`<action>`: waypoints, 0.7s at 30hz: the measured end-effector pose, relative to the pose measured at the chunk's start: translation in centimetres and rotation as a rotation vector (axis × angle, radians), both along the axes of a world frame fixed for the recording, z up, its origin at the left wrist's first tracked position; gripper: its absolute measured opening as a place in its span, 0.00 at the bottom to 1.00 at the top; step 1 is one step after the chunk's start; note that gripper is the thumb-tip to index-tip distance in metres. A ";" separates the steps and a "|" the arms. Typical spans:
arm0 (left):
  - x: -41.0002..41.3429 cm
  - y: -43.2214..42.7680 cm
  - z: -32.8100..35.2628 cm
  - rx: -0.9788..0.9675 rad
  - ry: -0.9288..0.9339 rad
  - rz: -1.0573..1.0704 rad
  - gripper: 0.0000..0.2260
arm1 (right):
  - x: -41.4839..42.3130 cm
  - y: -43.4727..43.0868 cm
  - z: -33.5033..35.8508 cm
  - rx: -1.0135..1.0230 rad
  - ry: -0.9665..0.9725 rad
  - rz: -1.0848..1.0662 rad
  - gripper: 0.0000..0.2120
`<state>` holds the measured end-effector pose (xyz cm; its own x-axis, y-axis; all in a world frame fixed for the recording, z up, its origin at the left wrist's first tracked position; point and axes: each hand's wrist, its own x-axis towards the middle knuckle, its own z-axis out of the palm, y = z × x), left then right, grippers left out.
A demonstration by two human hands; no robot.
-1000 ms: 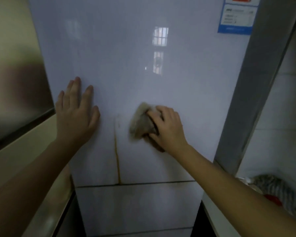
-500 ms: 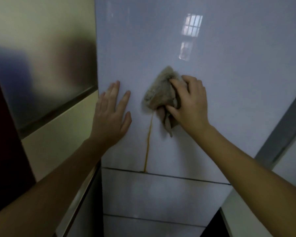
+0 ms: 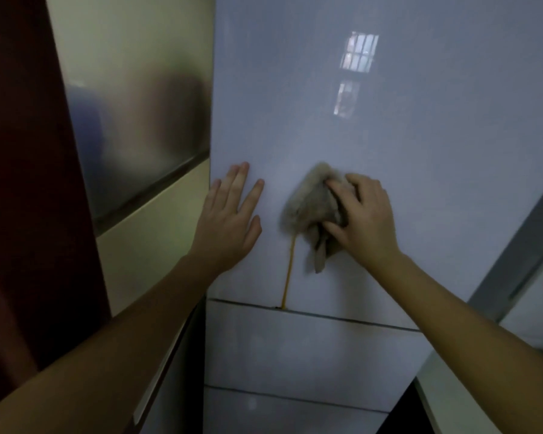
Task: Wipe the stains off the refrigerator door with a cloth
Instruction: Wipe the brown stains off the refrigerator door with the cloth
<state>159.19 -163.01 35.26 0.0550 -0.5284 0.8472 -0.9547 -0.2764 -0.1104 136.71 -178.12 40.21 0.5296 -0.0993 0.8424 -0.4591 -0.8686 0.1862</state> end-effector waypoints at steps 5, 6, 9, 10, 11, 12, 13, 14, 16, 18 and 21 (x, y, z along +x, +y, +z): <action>-0.2 -0.5 -0.7 -0.033 0.040 -0.018 0.28 | 1.2 0.1 1.5 0.016 -0.119 0.008 0.34; -0.2 -0.7 -0.9 -0.037 0.049 -0.021 0.28 | 1.1 0.1 1.2 0.012 -0.126 0.006 0.34; -0.3 -1.0 -1.3 -0.042 0.071 -0.030 0.29 | 0.9 0.1 0.0 0.019 -0.162 -0.007 0.31; -0.3 -1.1 -1.4 -0.047 0.074 -0.034 0.29 | 0.8 0.1 -0.3 0.023 -0.171 -0.015 0.30; -0.3 -1.2 -1.4 -0.052 0.079 -0.037 0.29 | 0.7 0.1 -0.5 0.028 -0.174 -0.023 0.30; -0.3 -1.3 -1.5 -0.059 0.087 -0.042 0.29 | 0.6 0.1 -0.7 0.037 -0.171 -0.030 0.30; -0.3 -1.4 -1.5 -0.067 0.097 -0.049 0.29 | 0.5 0.1 -0.8 0.049 -0.167 -0.037 0.30; -0.4 -1.4 -1.6 -0.076 0.106 -0.054 0.29 | 0.5 0.2 -0.9 0.061 -0.163 -0.042 0.30; -0.5 -1.6 -1.7 -0.087 0.128 -0.060 0.29 | 0.4 0.3 -1.1 0.090 -0.160 -0.051 0.31; -0.6 -1.8 -1.8 -0.095 0.151 -0.059 0.29 | 0.5 0.5 -1.2 0.113 -0.172 -0.053 0.32; -0.8 -1.8 -1.8 -0.108 0.166 -0.067 0.28 | 0.7 1.1 -1.3 0.141 -0.188 -0.051 0.32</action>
